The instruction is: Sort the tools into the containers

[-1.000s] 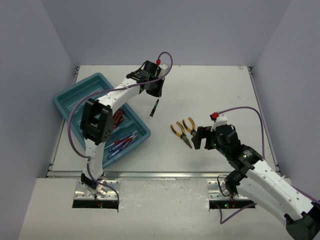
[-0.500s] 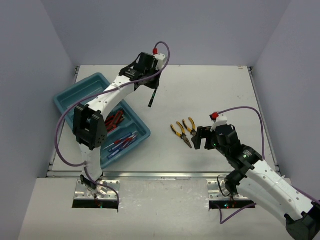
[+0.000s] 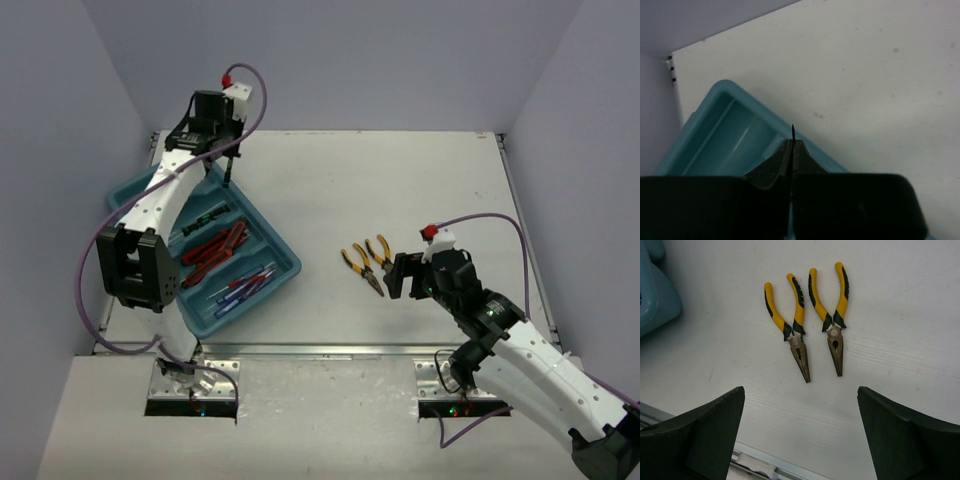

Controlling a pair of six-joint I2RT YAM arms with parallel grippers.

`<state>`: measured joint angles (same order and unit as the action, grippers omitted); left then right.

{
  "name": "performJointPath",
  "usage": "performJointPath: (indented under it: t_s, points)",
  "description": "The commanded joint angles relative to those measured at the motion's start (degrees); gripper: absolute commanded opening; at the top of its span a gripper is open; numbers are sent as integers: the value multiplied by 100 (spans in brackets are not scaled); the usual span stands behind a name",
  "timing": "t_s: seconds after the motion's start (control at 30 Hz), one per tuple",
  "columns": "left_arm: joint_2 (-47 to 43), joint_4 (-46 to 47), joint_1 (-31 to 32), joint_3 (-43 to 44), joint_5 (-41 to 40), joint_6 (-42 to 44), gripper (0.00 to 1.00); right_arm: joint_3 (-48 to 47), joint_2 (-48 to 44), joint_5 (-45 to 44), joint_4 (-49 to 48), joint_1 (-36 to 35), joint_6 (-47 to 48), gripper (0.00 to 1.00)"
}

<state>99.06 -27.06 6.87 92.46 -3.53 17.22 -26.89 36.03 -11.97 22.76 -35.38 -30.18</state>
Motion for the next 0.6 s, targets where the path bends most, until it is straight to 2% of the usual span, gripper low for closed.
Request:
performJointPath:
  t_s: [0.0, 0.23, 0.4, 0.47, 0.5, 0.53, 0.57]
  points:
    - [-810, 1490, -140, -1070, -487, 1447, 0, -5, -116, -35, -195, 13, 63, 93]
    - [-1100, 1966, -486, -2365, -309, 2098, 0, 19, -166, -5, -212, 14, 49, 93]
    - [-1422, 2466, -494, -3692, -784, 2443, 0, 18, -123, 36, -228, 13, 56, 93]
    - [-1586, 2716, -515, -3902, -792, 2513, 1, 20, -99, 19, -237, 19, 56, 93]
    - [-1668, 2801, -520, -3943, -787, 2518, 17, 18, -91, 8, -231, 17, 56, 93]
    - [-1697, 2829, -520, -3927, -790, 2495, 27, 18, -77, 1, -228, 13, 61, 93]
    - [-1713, 2826, -520, -3830, -815, 2429, 44, 18, -60, -5, -231, 13, 65, 93]
